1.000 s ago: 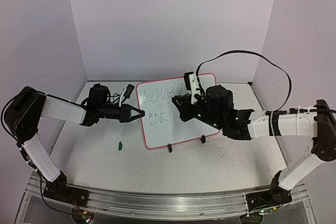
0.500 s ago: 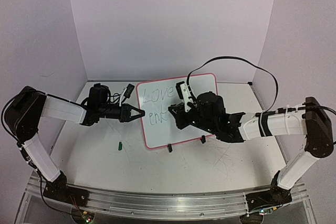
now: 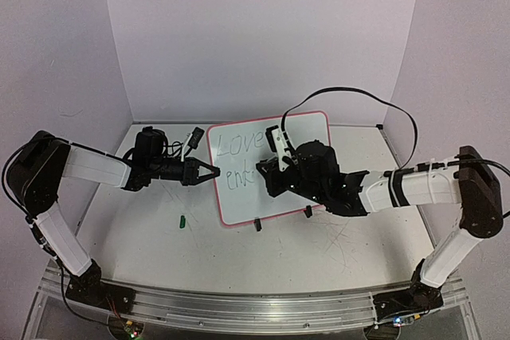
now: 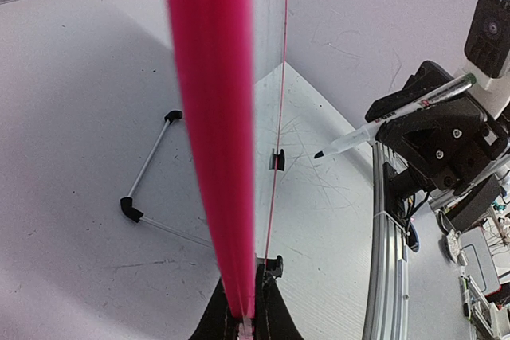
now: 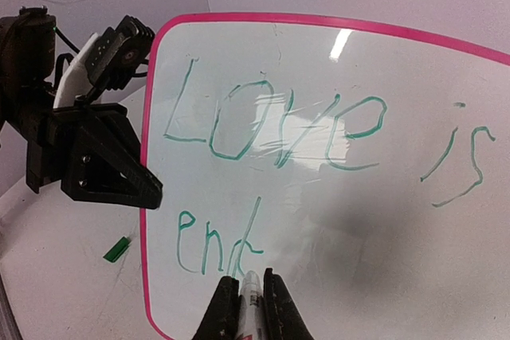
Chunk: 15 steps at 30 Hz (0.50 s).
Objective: Write a sentence on the whiteboard
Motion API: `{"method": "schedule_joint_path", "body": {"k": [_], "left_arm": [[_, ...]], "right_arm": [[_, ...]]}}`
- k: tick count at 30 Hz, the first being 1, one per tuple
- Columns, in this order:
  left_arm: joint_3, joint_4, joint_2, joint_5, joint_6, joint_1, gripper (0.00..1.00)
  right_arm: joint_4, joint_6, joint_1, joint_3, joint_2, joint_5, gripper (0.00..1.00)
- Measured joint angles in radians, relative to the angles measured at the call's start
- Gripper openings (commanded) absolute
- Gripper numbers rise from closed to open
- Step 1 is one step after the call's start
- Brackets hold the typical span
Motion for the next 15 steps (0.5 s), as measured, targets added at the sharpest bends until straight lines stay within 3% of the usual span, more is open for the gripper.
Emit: {"method": "schedule_joint_path", "body": {"k": [15], "left_arm": [[0.000, 0.000, 0.000, 0.000, 0.000, 0.000, 0.00]], "right_arm": [[-0.007, -0.019, -0.014, 0.094, 0.047, 0.045, 0.00]]}}
